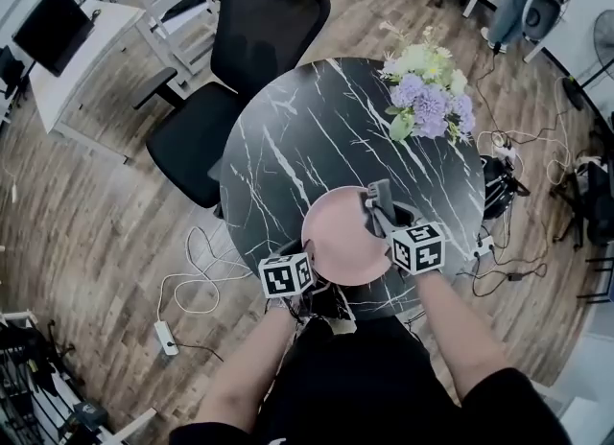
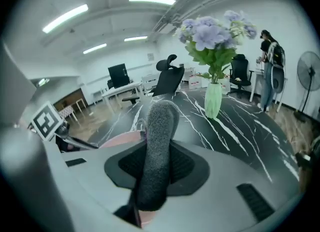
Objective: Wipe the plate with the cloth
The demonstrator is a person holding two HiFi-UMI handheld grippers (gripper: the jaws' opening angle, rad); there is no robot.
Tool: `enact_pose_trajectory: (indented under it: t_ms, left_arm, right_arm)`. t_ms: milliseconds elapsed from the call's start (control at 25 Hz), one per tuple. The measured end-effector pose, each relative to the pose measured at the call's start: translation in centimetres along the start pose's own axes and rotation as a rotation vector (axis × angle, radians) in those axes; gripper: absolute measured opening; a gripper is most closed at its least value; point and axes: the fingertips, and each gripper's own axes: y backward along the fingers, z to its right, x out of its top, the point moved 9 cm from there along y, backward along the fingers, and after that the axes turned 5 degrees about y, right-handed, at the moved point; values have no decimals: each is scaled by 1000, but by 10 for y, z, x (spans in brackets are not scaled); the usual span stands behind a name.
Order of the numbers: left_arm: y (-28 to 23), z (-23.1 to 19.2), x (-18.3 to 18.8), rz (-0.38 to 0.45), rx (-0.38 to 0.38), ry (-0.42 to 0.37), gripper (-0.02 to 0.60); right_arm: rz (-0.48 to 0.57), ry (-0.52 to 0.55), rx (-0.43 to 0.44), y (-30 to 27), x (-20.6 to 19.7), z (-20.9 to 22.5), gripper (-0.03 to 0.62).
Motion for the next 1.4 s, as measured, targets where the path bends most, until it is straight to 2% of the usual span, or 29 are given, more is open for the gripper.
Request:
enact_pose_trajectory:
  t_ms: [80,240,360,480,840,1120,1400]
  left_arm:
    - [7,1,6,24,4,-35,121]
    - [26,6,13,80,-17,-131,118]
    - [43,9,15,132,-46,-197,59]
    - [60,15,15,171,-105,-256,24]
    - [101,55,10,206,-310,-445,20]
    - [124,79,-7,222,-397,-463,20]
    - [138,86,-35,229,-394,-432,18]
  right_arm:
    - [35,-41,12,8,2,-3,110]
    - [78,4,18,26,8,-15,110]
    - [122,19,9,44,12,-25,110]
    - [162,16,-5,63,15,-37,110]
    - [241,10,-32,116,8,-78,109]
    - [259,29,-21,145,-4,-99,109]
    - [266,62,34,163,-18,-110,109]
